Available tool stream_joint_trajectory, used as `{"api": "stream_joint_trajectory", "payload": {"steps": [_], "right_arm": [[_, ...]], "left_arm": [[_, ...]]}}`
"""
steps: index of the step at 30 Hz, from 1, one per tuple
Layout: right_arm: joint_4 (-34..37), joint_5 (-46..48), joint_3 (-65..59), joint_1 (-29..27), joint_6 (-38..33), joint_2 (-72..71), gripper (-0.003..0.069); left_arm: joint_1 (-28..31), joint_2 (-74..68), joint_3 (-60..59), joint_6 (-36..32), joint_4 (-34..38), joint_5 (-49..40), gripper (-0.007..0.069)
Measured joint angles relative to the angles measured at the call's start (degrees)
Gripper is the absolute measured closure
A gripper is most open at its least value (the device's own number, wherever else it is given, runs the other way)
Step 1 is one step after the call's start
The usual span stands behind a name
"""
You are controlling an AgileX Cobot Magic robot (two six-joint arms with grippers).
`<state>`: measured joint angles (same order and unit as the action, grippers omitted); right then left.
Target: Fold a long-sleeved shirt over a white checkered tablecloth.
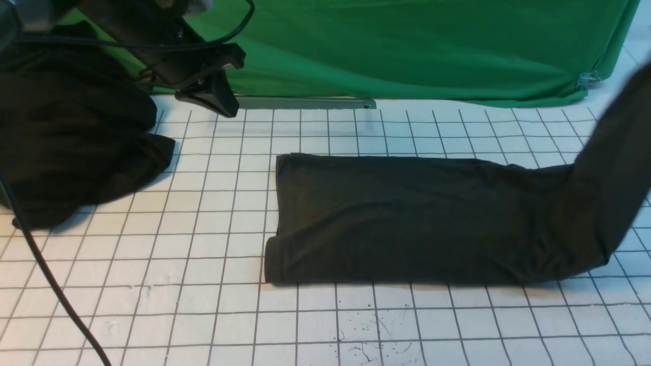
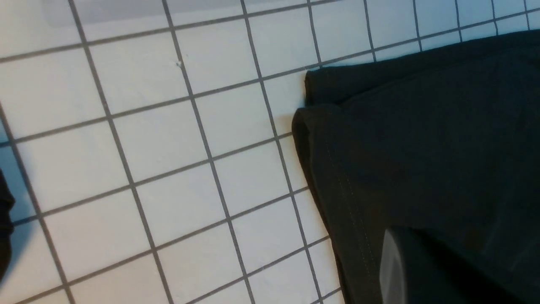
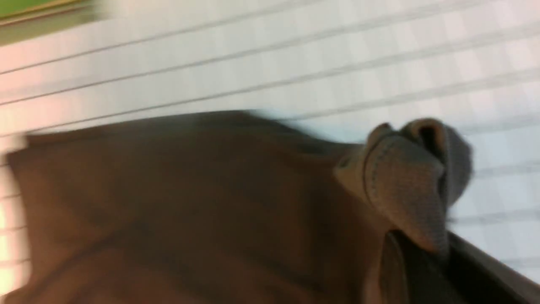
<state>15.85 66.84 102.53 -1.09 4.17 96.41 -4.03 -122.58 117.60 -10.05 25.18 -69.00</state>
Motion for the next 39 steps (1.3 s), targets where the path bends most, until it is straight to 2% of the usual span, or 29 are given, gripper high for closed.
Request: {"api": "stream_joint_trajectory", "payload": {"steps": [5, 6, 11, 14, 17, 19, 20, 21, 24, 25, 28, 31, 33, 36, 39], "right_arm": [[0.7, -8.4, 0.0, 17.9, 3.9, 3.8, 0.0629], [0.7, -9.2, 0.0, 18.5, 3.9, 4.1, 0.0629], [1.1, -21.4, 0.0, 31.3, 6.1, 13.5, 0.0618], [1.1, -26.9, 0.0, 34.1, 8.2, 17.8, 0.0606], [1.1, -34.6, 0.0, 37.6, 11.1, 23.8, 0.0552], [1.1, -37.6, 0.0, 38.7, 12.3, 26.3, 0.0487], [1.1, -37.8, 0.0, 38.7, 12.4, 26.3, 0.0487], [1.2, -38.8, 0.0, 39.2, 12.8, 27.5, 0.0412], [1.3, -38.2, 0.0, 39.1, 12.9, 27.4, 0.0251], [1.3, -38.1, 0.0, 39.1, 12.9, 27.3, 0.0243], [1.4, -33.4, 0.7, 37.8, 11.9, 24.7, 0.0153], [1.5, -27.0, 2.4, 35.7, 8.2, 21.5, 0.0142], [1.5, -19.0, 4.5, 32.6, 3.5, 17.7, 0.0158], [0.4, -4.3, 6.6, 28.2, -1.9, 13.1, 0.0205], [-4.0, 1.0, 6.3, 24.2, -5.1, 8.2, 0.0262]], "left_arm": [[0.0, -0.2, -0.2, -0.2, 0.2, 0.2, 0.0620], [0.0, -0.2, -0.2, -0.2, 0.3, 0.2, 0.0620], [0.0, -0.5, -0.2, -0.2, 0.6, -0.3, 0.0620], [0.0, -0.7, -0.2, -0.3, 0.6, -0.4, 0.0620], [0.0, -1.3, -0.2, -0.3, 1.4, -0.4, 0.0620], [0.0, -1.8, -0.2, -0.3, 2.2, -0.4, 0.0620], [0.0, -1.8, -0.2, -0.3, 2.3, -0.4, 0.0620], [0.0, -2.1, -0.2, -0.3, 2.8, -0.4, 0.0620], [0.0, -2.6, -0.2, -0.3, 3.1, -0.4, 0.0620], [0.0, -2.6, -0.2, -0.3, 3.1, -0.4, 0.0620], [0.0, -2.5, -0.2, -0.3, 3.1, -0.4, 0.0620], [0.0, -2.0, -0.2, 0.0, 2.8, -0.5, 0.0620], [0.0, -0.8, -0.3, 1.4, 2.0, -0.5, 0.0617], [0.0, 2.9, -0.8, 3.3, 0.1, -0.4, 0.0606], [-0.3, 7.7, -4.7, 4.8, -2.5, -0.3, 0.0584]]}}
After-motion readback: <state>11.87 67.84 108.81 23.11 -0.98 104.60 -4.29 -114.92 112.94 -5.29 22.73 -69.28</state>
